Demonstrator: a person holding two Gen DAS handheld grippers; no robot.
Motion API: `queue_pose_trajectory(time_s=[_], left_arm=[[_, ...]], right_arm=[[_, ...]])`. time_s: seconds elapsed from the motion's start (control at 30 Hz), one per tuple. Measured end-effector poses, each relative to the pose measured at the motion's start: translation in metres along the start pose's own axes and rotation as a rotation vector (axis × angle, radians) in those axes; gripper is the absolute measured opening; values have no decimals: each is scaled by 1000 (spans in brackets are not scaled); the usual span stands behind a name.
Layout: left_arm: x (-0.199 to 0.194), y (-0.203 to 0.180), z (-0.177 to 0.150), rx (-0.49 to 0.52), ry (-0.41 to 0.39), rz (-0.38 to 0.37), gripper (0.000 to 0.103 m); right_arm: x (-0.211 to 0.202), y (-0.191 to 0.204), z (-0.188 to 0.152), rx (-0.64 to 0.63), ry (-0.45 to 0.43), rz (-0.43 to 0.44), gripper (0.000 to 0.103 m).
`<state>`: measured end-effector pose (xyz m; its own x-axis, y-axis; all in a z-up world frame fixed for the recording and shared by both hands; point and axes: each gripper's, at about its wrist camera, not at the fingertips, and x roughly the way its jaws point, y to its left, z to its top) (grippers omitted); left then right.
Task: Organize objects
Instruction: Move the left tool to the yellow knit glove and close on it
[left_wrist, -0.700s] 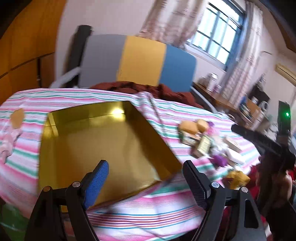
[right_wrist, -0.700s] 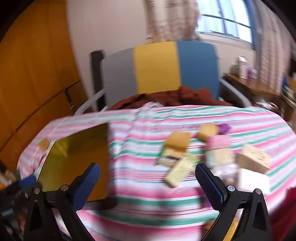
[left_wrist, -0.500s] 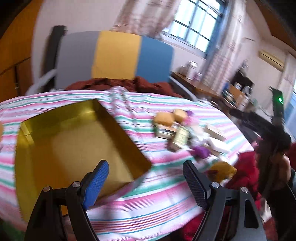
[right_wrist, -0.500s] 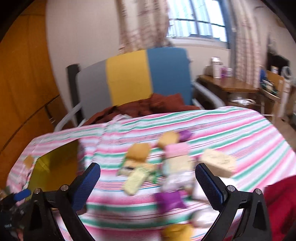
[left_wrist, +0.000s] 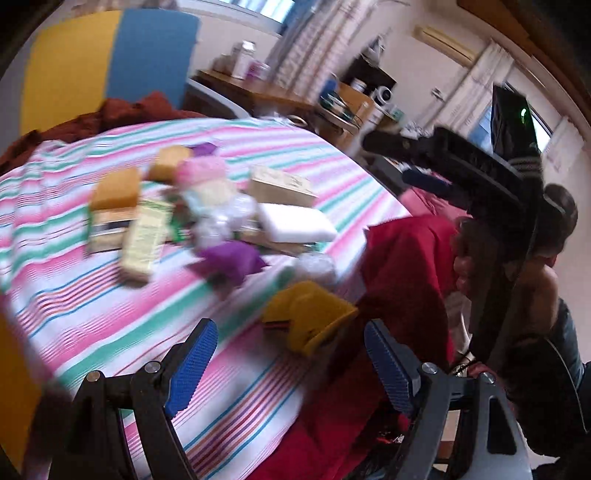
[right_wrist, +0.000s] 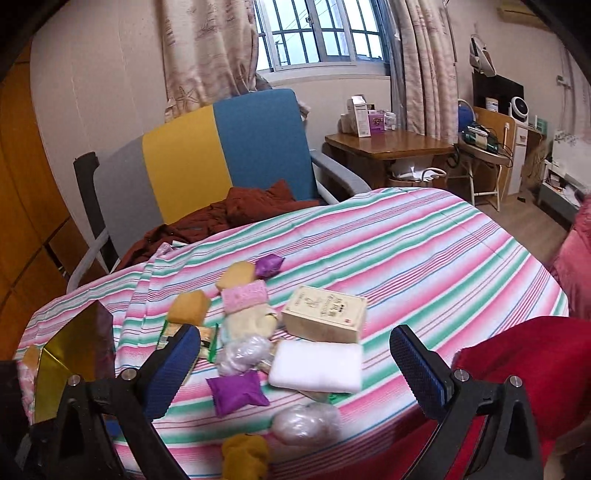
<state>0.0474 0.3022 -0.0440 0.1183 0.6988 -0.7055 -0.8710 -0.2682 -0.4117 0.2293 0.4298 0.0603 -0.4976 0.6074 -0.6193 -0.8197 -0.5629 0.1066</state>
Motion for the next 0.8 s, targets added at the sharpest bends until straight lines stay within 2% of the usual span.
queue_pose_trajectory(time_s=[0.07,0.33,0.4,0.43,0.47,0.57,0.63,0.8], left_arm=[[17,-8,4,10,31,-33,84],[72,-11,7,43,110,13,84],[79,-7,6,43,118,26,82],[82,-6,4,50,120,20,75],[83,-6,2,65,119,17,66],[74,-6,-5,113,103,10,53],[63,1,-11,107,91,21,53],[28,25,-29,86,38,93,53]], right_arm=[[1,-5,-2,7,4,-4,103],[8,-13,-11,14,34,7,103],[11,-15,-13,15,49,8,103],[13,-16,-14,17,56,6,103],[16,-17,-15,17,71,4,103],[26,-17,-18,12,127,18,103],[32,-15,-20,-5,160,8,103],[57,-9,-28,-71,310,3,103]])
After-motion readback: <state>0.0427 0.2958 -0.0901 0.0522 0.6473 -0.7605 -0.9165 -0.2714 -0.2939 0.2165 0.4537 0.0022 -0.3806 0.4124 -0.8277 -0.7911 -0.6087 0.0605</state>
